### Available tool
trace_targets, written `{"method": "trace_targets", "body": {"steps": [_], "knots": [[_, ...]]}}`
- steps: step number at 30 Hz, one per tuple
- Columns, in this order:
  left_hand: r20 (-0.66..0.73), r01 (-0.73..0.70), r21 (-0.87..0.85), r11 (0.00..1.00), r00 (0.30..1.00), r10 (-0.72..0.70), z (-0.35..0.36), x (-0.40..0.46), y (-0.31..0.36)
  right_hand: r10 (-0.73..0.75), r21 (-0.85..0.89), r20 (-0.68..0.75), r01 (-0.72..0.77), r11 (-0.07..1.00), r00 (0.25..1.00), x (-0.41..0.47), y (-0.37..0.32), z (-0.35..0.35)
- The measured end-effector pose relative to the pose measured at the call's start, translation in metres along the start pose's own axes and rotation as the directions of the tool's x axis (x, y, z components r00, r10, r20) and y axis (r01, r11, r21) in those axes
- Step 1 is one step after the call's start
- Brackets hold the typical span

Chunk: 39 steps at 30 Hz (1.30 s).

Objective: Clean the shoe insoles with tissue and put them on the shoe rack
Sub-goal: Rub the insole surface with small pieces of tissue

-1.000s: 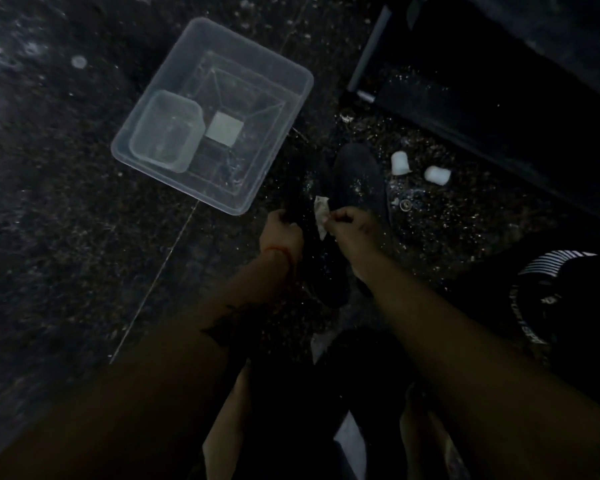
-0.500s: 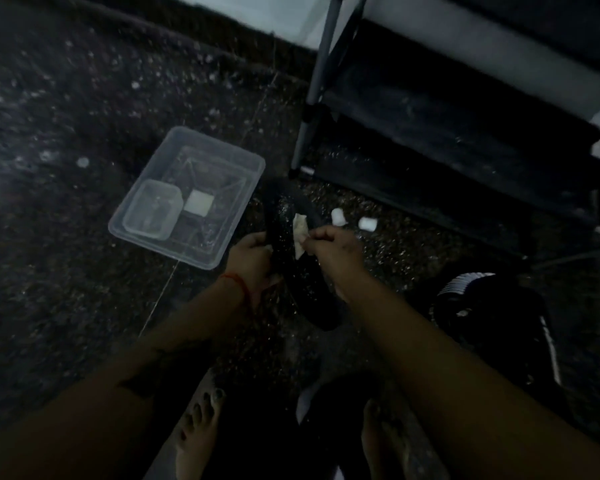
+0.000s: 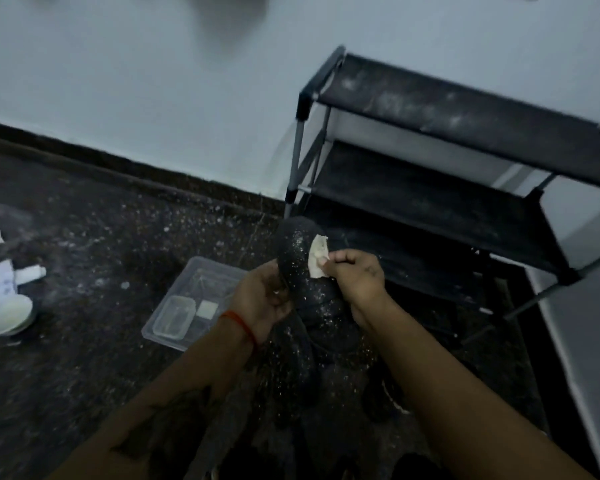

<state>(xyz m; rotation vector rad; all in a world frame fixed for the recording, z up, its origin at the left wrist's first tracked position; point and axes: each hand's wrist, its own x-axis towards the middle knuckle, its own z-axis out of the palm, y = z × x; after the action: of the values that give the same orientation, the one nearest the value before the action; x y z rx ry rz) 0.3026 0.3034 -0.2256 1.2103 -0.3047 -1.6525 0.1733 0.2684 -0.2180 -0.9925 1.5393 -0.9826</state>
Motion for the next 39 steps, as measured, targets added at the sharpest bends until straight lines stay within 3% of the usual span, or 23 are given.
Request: {"method": "trace_targets", "body": {"steps": [6,10,14,22,28,31,34,36,39], "knots": [[0.156,0.036,-0.183,0.982,0.988,-0.007,0.037,-0.06,0.013,0.031,0.204,0.034,-0.037,0.978,0.999,-0.068,-0.03,-0.025],[0.165,0.04,-0.207,0.978,0.986,-0.006,0.034,-0.07,0.009,0.055,0.264,0.085,-0.075,0.962,0.995,-0.097,-0.026,-0.031],[0.183,0.097,-0.15,0.984,0.981,-0.068,0.024,-0.073,-0.007,0.056,0.218,0.122,-0.082,0.973,0.991,-0.105,-0.009,-0.033],[0.173,0.185,-0.232,0.955,0.974,-0.147,0.022,-0.044,0.003,0.012,-0.068,0.14,-0.003,0.998,0.99,-0.081,-0.019,-0.028],[0.165,0.199,-0.354,0.914,0.975,-0.149,0.025,-0.026,0.002,-0.202,0.087,0.017,0.2,0.976,0.979,-0.059,-0.027,-0.033],[0.173,0.189,-0.314,0.93,0.975,-0.14,0.022,-0.023,-0.001,-0.433,-0.156,-0.046,0.421,0.893,0.9,-0.049,-0.018,-0.032],[0.17,0.172,-0.255,0.951,0.977,-0.131,0.021,-0.022,-0.005,-0.623,-0.414,0.169,0.629,0.659,0.764,-0.055,-0.005,-0.013],[0.17,0.164,-0.261,0.951,0.978,-0.122,0.018,-0.021,-0.006,-0.649,-0.463,0.31,0.706,0.535,0.695,-0.058,0.006,0.0],[0.155,0.173,-0.27,0.947,0.979,-0.135,0.016,-0.021,-0.005,-0.635,-0.513,0.356,0.711,0.48,0.686,-0.051,0.017,0.001]]}}
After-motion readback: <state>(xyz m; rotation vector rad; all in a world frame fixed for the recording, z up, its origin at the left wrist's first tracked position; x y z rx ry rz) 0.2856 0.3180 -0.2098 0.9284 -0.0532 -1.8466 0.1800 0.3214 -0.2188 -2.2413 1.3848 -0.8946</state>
